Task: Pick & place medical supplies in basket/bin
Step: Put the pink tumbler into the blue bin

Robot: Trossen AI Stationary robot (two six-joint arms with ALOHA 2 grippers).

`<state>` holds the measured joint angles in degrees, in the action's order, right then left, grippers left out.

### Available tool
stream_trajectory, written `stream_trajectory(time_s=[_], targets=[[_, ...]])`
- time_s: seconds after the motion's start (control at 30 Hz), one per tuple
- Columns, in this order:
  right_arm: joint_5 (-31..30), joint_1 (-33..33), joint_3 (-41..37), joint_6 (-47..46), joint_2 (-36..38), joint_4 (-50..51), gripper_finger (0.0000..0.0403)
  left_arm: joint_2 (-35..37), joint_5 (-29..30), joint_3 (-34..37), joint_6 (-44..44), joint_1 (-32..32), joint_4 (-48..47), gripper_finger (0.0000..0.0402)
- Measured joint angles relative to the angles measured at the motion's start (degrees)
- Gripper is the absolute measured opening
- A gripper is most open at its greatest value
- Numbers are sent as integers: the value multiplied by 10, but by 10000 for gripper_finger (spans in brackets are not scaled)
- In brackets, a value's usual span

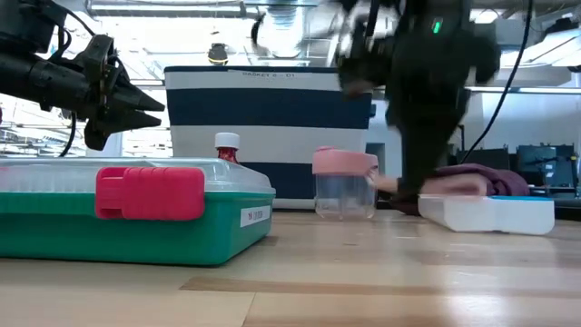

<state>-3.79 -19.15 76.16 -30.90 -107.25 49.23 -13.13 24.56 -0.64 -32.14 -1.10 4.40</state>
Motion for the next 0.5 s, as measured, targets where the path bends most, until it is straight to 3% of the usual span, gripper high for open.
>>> stream_trajectory(time_s=[0.13, 0.5], targets=[[-28, -14, 0, 10, 68, 0, 4, 0, 2, 0, -8, 0, 0, 137], [-192, 6, 1, 88, 259, -3, 1, 0, 4, 0, -18, 0, 0, 137]])
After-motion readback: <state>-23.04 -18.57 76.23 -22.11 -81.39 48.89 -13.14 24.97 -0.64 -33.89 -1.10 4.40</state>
